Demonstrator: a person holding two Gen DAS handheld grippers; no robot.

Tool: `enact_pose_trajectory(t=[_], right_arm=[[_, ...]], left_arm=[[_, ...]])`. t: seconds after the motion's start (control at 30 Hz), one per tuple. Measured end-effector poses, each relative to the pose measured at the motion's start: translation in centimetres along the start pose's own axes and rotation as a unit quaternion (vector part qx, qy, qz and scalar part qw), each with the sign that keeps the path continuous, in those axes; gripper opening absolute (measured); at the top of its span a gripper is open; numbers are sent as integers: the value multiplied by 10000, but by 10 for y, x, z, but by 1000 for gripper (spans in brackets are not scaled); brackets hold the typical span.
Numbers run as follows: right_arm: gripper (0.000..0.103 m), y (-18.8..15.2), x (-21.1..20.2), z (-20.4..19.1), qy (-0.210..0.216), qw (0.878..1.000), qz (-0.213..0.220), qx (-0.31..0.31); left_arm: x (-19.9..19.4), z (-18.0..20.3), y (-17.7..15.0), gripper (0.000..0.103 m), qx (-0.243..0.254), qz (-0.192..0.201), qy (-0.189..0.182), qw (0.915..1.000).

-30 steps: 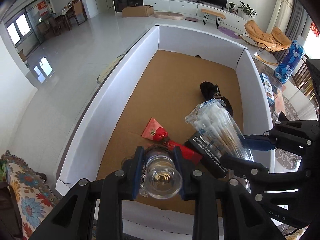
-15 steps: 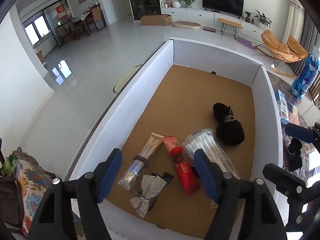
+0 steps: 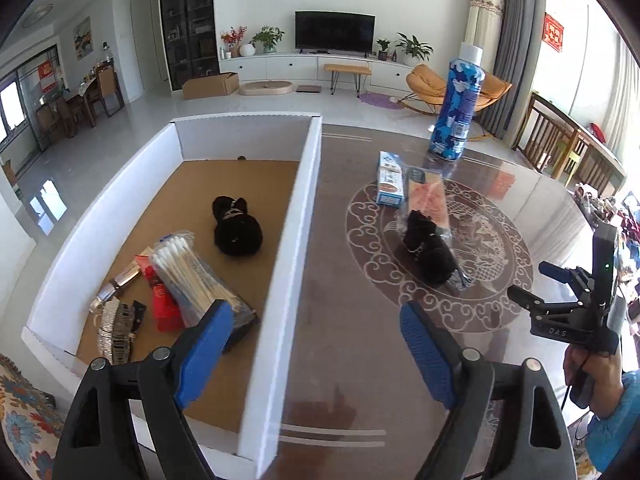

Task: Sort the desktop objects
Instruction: 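Bring both tools back over the table, then grasp the black-framed eyeglasses with the right tool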

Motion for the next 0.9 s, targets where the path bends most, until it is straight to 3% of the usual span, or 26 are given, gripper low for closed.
enact_pose_trajectory(t=[0.1, 0.3, 0.6, 0.9], right_arm=[[94, -42, -4, 39, -289, 9991, -174, 267], [94, -71, -3, 76, -461, 9961, -251, 713], [95, -61, 11, 76, -479, 9964, -288, 638], [95, -14, 43, 69, -21, 9963, -206, 832]], left_arm=[[18, 60, -21, 98, 286, -189, -323, 9989], [81, 116, -63, 97, 777, -779, 1, 9939], [117, 121, -83, 99, 675, -1079, 180, 9917], [120, 114, -82, 103, 439, -696, 80, 9966]])
Point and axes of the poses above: each gripper's, at about its wrist camera, not at the fingertips, and x roughly the way its jaws point, z to its right, y to its top, the point moved 8 cm from there along x, roughly the way its jaws point, and after that the axes turned 10 degrees about y, right-handed, at the moved point
